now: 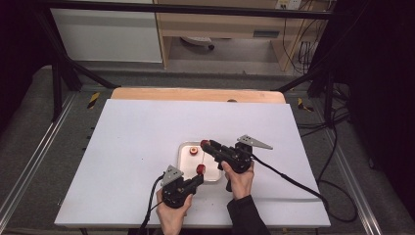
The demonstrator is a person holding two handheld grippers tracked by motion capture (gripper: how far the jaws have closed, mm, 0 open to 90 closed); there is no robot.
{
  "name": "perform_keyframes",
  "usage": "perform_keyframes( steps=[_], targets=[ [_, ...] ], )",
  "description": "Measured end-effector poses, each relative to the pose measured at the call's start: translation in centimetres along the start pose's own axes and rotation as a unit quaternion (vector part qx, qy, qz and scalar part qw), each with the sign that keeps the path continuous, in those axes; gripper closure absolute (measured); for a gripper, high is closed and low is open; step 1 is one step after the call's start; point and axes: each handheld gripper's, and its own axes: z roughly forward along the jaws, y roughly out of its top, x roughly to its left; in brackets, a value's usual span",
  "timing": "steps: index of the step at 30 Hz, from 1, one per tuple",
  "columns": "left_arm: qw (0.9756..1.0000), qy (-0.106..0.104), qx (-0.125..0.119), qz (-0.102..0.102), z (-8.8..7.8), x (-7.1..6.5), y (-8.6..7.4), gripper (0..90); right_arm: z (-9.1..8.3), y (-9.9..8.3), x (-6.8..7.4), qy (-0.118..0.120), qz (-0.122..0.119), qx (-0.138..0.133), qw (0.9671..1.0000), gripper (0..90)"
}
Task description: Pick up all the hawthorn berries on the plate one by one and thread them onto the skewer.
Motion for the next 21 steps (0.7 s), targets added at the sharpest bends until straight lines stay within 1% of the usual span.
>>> perform_keyframes(
  steps=[2,4,6,8,11,13,14,16,21],
  targets=[
    [1.0,0.002,-0.001,0.004,0.0,0.1,0.1,88.3,0.0,-0.1,0.0,0.002,0.002,0.005,1.0,62.0],
    [1.0,0.004,-0.005,0.007,0.0,0.2,0.2,88.4,0.1,-0.2,0.0,0.003,0.006,0.017,0.9998,62.0],
    [0.9999,0.009,0.001,0.012,0.0,0.2,0.5,88.3,0.2,-0.5,0.0,0.002,0.006,0.024,0.9997,62.0],
    [0.9998,0.01,0.004,0.014,0.1,0.4,0.5,88.4,0.2,-0.6,0.0,0.002,0.005,0.025,0.9997,62.0],
    [0.9999,0.009,0.003,0.014,0.2,0.5,0.6,88.4,0.2,-0.7,0.0,0.001,0.004,0.032,0.9995,62.0],
    [0.9998,0.01,-0.004,0.016,0.2,0.5,0.8,88.4,0.3,-0.9,0.0,0.005,0.007,0.042,0.9991,62.0],
    [0.9998,0.012,-0.001,0.019,0.2,0.5,0.9,88.3,0.3,-1.1,0.0,0.009,0.011,0.049,0.9987,62.1],
    [0.9996,0.017,0.001,0.022,0.2,0.6,1.1,88.3,0.4,-1.4,0.1,0.011,0.009,0.05,0.9987,62.1],
    [0.9996,0.017,0.005,0.022,0.4,0.9,1.2,88.5,0.5,-1.7,0.1,0.012,0.01,0.058,0.9982,62.1]
  ],
)
